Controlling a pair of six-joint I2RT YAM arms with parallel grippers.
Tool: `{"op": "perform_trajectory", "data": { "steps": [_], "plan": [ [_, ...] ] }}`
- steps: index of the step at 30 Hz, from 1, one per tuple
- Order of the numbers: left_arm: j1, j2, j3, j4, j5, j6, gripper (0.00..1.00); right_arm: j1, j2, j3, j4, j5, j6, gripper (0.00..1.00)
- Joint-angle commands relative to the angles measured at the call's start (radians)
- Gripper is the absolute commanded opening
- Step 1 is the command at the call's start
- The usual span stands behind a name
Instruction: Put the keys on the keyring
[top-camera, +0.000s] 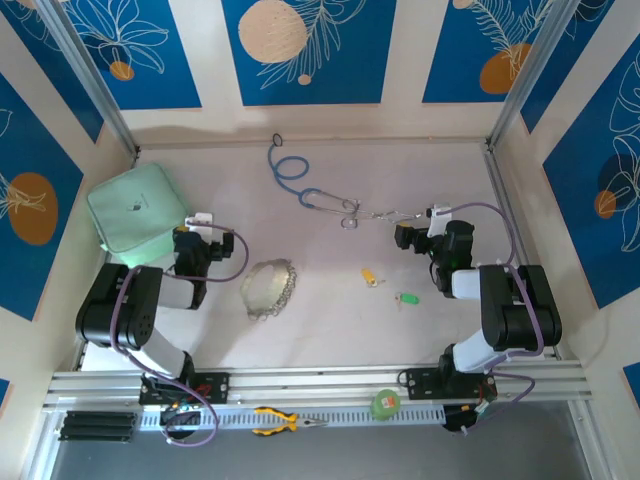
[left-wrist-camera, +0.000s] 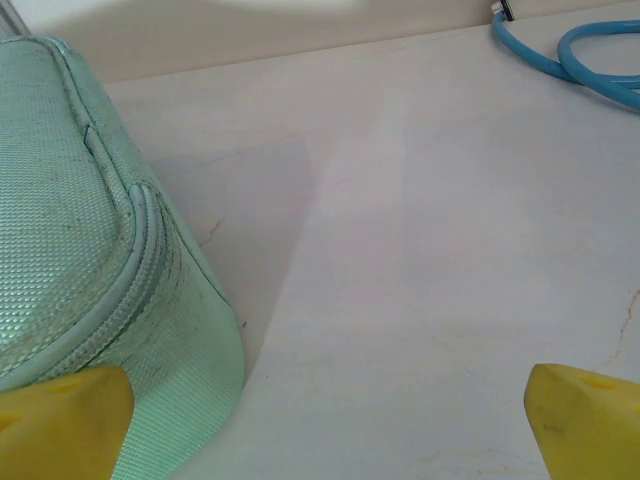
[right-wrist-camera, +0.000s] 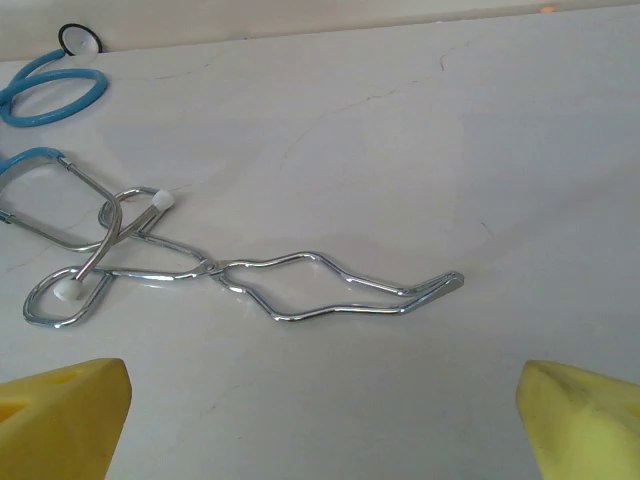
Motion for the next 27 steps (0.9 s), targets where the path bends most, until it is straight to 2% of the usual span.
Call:
{"op": "perform_trajectory", "data": {
  "steps": [1,13,17,24,27],
  "plan": [
    [0.011,-0.018,0.003,0.011,0.016,-0.006,1.00,-0.001,0.001,0.019,0.005,-0.006,0.010,0.99],
    [0.010,-0.019,0.003,0.010,0.017,-0.009,1.00,-0.006,0.002,0.022,0.001,-0.011,0.012,0.99],
    [0.033,-0.022,0.005,-0.001,0.063,-0.024,1.00,-0.009,0.003,0.021,0.001,-0.015,0.013,0.99],
    [0.035,-0.022,0.003,0.005,0.069,-0.024,1.00,-0.001,0.000,0.018,0.005,-0.006,0.009,0.99],
    [0.035,-0.046,-0.014,0.023,0.055,-0.024,1.00,0.028,-0.062,0.033,-0.072,0.027,-0.019,0.94]
  ]
}}
